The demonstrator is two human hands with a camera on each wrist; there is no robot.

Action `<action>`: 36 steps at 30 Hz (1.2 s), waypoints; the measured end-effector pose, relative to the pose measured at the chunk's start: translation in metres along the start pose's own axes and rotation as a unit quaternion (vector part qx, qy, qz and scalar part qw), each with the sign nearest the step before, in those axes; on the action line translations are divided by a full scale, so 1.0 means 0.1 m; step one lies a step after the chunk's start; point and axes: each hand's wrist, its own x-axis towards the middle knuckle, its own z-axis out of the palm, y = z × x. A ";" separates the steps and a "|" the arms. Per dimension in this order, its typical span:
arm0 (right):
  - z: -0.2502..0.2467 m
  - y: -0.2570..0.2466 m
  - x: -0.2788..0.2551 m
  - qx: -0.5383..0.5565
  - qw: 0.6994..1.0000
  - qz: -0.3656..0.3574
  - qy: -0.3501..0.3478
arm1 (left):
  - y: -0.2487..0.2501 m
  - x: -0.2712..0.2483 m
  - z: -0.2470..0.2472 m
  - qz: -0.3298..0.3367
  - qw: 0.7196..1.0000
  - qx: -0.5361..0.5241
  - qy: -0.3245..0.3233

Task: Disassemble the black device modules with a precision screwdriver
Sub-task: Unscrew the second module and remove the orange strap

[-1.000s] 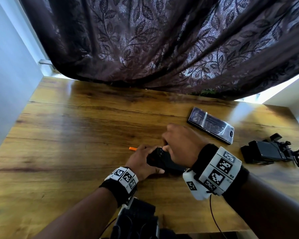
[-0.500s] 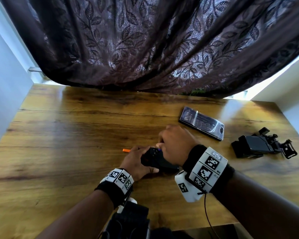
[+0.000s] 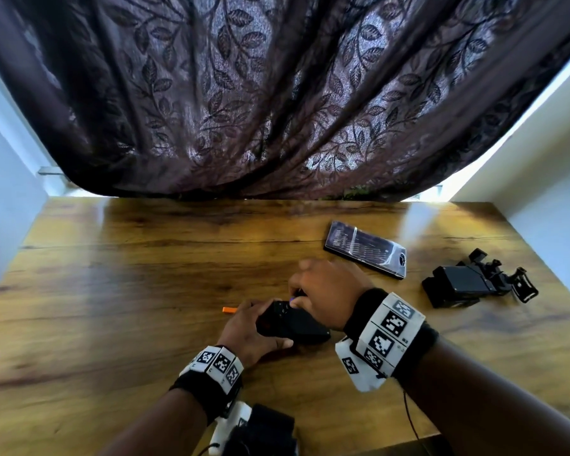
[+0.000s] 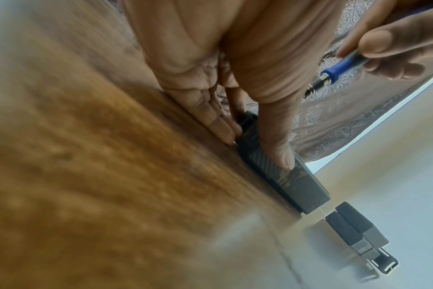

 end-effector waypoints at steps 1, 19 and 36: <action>0.01 0.00 -0.02 -0.003 1.000 -0.003 0.005 | 0.00 0.00 0.00 0.000 1.000 0.000 0.000; 0.25 0.02 -0.23 0.101 0.990 -0.022 0.096 | 0.01 0.02 0.02 0.015 0.999 0.040 -0.003; 0.66 0.95 -0.80 0.561 0.757 0.159 0.294 | 0.42 -0.17 -0.21 0.015 0.997 -0.046 0.056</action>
